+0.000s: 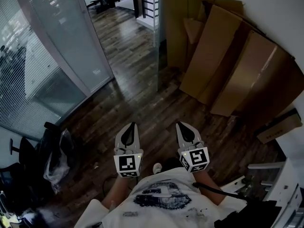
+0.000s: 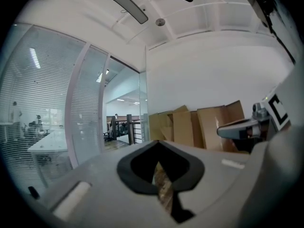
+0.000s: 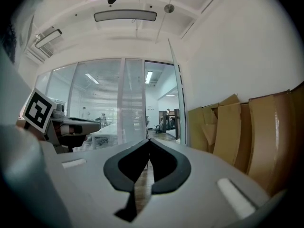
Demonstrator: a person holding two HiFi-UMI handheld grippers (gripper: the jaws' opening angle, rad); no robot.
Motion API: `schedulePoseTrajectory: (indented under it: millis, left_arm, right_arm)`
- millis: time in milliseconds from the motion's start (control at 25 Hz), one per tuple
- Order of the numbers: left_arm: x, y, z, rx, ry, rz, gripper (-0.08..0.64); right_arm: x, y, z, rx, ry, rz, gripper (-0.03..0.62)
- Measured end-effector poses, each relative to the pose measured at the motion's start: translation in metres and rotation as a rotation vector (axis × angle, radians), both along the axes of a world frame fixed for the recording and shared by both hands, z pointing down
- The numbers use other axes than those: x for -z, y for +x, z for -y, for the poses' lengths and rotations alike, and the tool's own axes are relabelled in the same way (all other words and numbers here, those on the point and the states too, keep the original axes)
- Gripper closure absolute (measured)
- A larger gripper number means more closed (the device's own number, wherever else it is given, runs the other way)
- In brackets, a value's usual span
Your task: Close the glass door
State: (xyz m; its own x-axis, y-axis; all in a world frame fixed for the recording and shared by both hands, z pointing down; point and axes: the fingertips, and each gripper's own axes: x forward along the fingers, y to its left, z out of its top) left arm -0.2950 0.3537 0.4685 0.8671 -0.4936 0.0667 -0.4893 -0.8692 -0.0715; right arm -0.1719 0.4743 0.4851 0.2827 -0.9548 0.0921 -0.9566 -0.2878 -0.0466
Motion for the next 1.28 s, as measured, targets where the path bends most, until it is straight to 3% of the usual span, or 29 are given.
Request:
schedulePoseTrajectory:
  millis: [520,880,1040,1280]
  left_arm:
    - [-0.017,0.055,0.039,0.025,-0.018,0.063,0.557]
    - [-0.008,0.158,0.076,0.001,-0.023,0.091,0.557]
    - [-0.006,0.199,0.088,-0.01,0.049,0.09,0.558]
    - [-0.004,0.248,0.104,0.0,0.06,0.101,0.557]
  right_arm:
    - [-0.022,0.061,0.043,0.019,-0.004,0.044,0.586]
    - [-0.02,0.153,0.094,0.039,0.004,0.061,0.584]
    - [-0.019,0.191,0.108,0.053,-0.004,0.062,0.584]
    - [-0.021,0.242,0.128,0.064,-0.01,0.075,0.586]
